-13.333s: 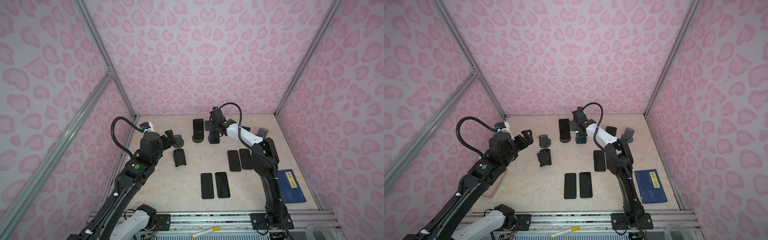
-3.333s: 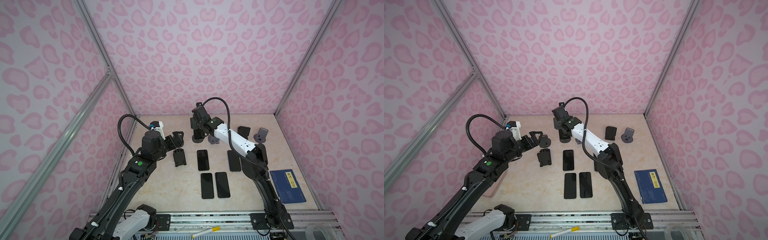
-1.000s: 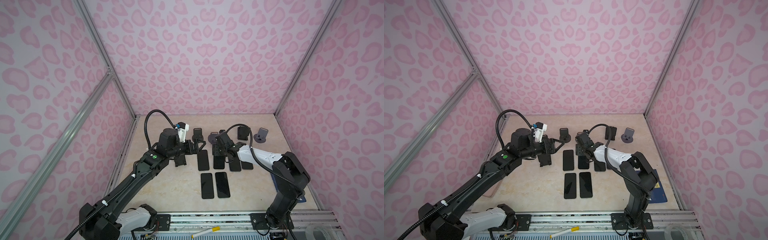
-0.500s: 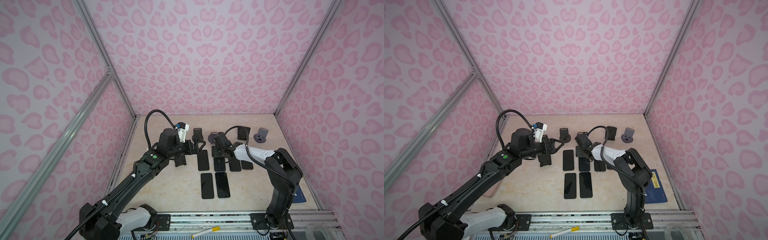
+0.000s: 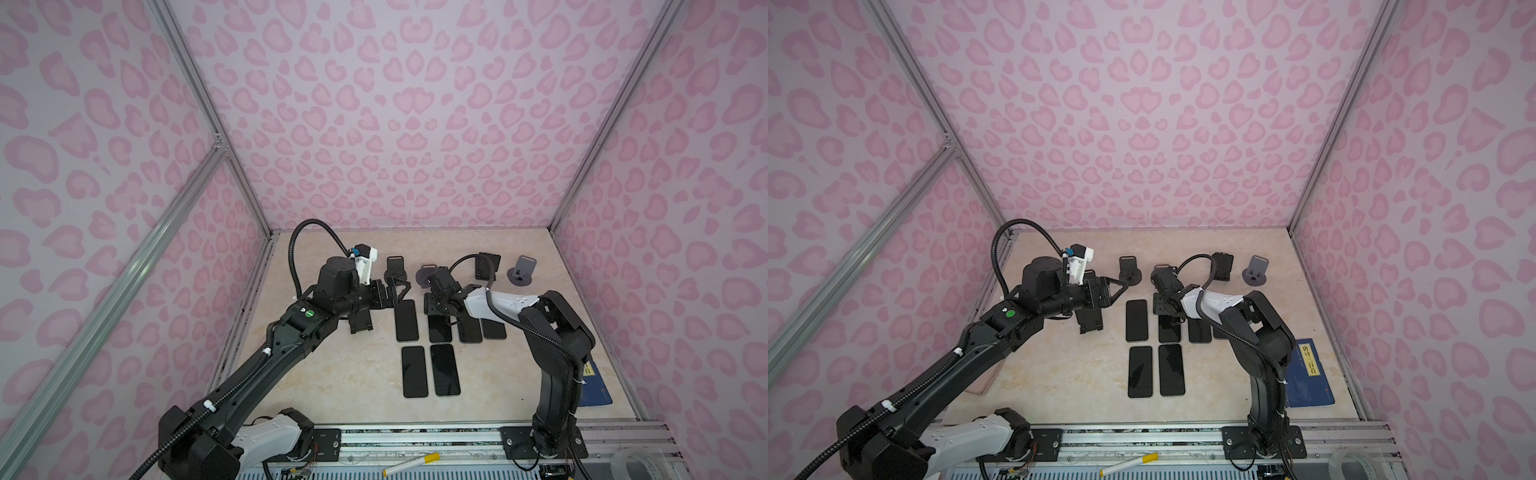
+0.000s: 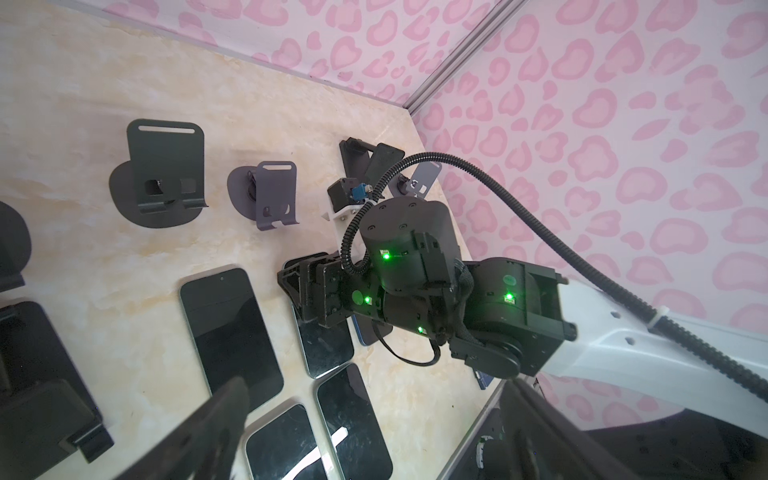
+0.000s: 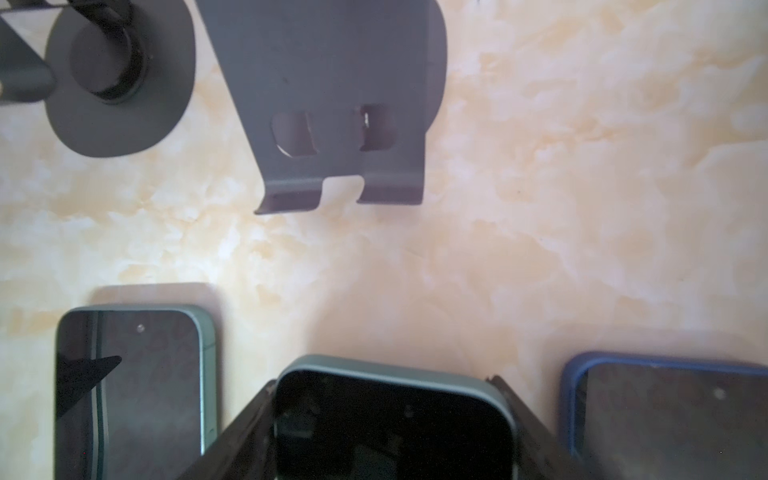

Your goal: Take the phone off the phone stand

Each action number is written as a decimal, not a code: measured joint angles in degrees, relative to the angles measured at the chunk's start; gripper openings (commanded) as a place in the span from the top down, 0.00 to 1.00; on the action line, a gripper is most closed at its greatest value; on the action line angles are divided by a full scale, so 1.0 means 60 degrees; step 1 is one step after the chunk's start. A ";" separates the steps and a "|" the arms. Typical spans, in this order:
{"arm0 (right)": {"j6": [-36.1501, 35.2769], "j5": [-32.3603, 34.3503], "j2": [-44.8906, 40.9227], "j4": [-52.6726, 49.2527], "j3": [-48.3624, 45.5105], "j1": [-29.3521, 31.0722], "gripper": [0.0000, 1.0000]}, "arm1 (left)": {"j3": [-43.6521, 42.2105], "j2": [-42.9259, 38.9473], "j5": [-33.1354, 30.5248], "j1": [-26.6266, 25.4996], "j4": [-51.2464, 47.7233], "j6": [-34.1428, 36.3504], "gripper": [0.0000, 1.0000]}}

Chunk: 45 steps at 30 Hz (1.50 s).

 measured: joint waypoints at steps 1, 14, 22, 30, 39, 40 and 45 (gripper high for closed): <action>0.0025 -0.0011 0.0015 0.0007 0.0000 0.0000 0.34 | 0.0000 0.0000 -0.0004 0.0000 0.0000 0.0000 0.02; 0.0106 0.0168 0.0124 0.0102 -0.0004 0.0029 0.32 | -0.0004 -0.0040 -0.0222 0.0004 -0.0062 0.0036 0.02; 0.0029 0.0160 0.0160 0.0248 -0.0004 0.0007 0.29 | -0.0018 -0.0040 -0.0317 0.0000 -0.0106 0.0076 0.03; 0.0022 0.0138 0.0186 0.0259 0.0026 -0.0007 0.28 | -0.0018 -0.0040 -0.0426 0.0004 -0.0113 0.0102 0.02; 0.0029 0.0138 0.0193 0.0208 0.0080 -0.0007 0.26 | -0.0018 -0.0062 -0.0474 0.0004 -0.0124 0.0106 0.02; 0.0029 0.0124 0.0193 0.0164 0.0102 -0.0007 0.25 | -0.0018 -0.0073 -0.0474 0.0004 -0.0127 0.0106 0.02; 0.0025 0.0084 0.0193 -0.0142 0.0284 -0.0007 0.25 | -0.0018 -0.0106 -0.0484 0.0004 -0.0127 0.0109 0.02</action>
